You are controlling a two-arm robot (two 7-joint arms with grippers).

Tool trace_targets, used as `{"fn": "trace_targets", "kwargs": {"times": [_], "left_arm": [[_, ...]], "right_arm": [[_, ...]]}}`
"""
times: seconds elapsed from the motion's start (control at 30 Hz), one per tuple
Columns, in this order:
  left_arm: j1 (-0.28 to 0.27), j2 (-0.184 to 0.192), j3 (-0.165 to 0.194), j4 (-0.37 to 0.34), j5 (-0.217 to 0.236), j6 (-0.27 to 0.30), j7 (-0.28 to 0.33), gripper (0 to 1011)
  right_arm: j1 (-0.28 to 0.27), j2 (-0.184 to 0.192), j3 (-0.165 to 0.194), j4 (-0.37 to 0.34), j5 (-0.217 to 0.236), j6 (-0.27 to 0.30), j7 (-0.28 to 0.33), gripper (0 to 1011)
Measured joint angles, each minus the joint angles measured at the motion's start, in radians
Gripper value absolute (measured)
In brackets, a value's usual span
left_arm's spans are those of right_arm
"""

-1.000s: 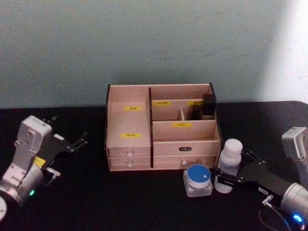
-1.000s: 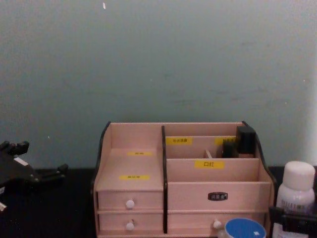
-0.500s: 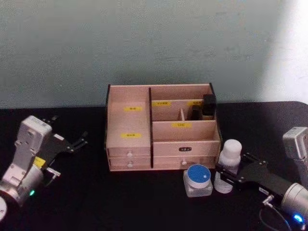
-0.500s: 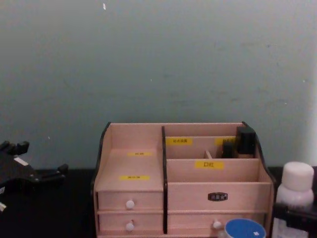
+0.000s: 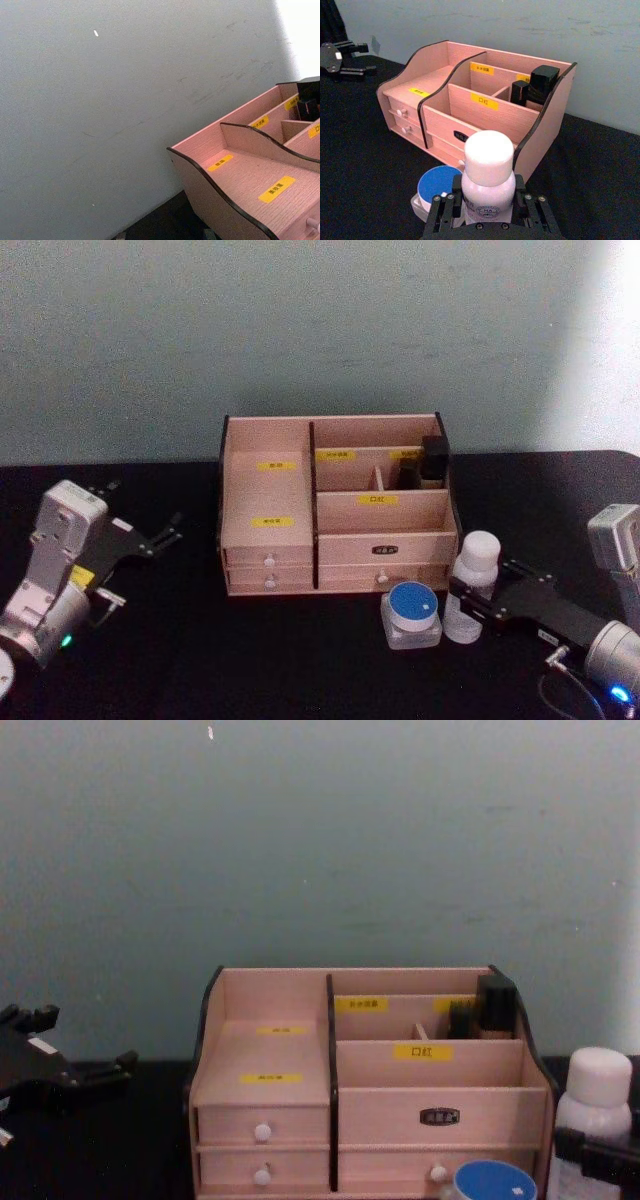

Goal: Pick up the facial cleanser and watermelon frost from the table and place them into the tiered storage box.

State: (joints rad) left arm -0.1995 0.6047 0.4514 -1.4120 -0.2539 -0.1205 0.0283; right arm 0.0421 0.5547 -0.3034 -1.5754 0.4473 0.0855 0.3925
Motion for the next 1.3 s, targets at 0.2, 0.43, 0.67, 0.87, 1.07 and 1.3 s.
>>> {"fn": "trace_targets", "kwargs": {"times": [0.2,0.43,0.67,0.87,1.07,1.3], "left_arm": [[0.0,0.0,0.0,0.0,0.0,0.0,0.0,1001],[0.0,0.0,0.0,0.0,0.0,0.0,0.0,1001],[0.0,0.0,0.0,0.0,0.0,0.0,0.0,1001],[0.0,0.0,0.0,0.0,0.0,0.0,0.0,1002],[0.0,0.0,0.0,0.0,0.0,0.0,0.0,1001],[0.0,0.0,0.0,0.0,0.0,0.0,0.0,1001]], "right_arm": [[-0.014,0.005,0.012,-0.019,0.007,-0.005,0.01,592],[-0.056,0.034,0.052,-0.095,0.046,-0.002,0.034,592],[-0.076,0.067,0.093,-0.183,0.093,0.019,0.039,592],[-0.038,0.073,0.093,-0.201,0.104,0.035,0.037,592],[0.065,0.049,0.052,-0.158,0.103,0.063,0.033,592],[0.194,-0.002,-0.006,-0.073,0.077,0.083,0.026,592]]}}
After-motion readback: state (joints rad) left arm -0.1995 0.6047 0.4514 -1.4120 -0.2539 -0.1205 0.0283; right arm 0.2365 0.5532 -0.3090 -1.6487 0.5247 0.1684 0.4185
